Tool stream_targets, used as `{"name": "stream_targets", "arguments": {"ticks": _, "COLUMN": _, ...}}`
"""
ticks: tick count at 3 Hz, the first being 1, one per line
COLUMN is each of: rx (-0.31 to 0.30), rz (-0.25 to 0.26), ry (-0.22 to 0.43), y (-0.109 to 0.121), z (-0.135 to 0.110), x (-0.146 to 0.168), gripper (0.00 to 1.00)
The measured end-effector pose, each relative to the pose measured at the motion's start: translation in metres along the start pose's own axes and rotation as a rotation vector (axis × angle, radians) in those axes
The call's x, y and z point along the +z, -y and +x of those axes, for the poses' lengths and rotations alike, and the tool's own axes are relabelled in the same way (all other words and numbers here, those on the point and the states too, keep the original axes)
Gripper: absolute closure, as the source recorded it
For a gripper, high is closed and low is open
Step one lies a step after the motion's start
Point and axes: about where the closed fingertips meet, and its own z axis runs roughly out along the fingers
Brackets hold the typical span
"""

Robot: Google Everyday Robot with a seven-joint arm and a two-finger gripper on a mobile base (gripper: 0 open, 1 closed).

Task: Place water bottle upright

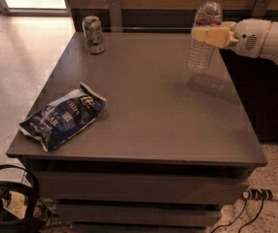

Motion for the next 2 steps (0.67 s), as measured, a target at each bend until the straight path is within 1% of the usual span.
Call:
{"name": "stream_targets", "arguments": {"ticks": 1, "rx": -0.039, "rz": -0.017, "ry": 0.003, "y": -0.0008, "z": 0.0138, "x": 0.0051, "gripper": 1.00}}
{"name": "stream_targets", "arguments": {"ticks": 2, "rx": -0.074, "rz": -0.037, "ry": -0.035, "y": -0.0002, "z": 0.0237, "x": 0.0089, "gripper": 1.00}}
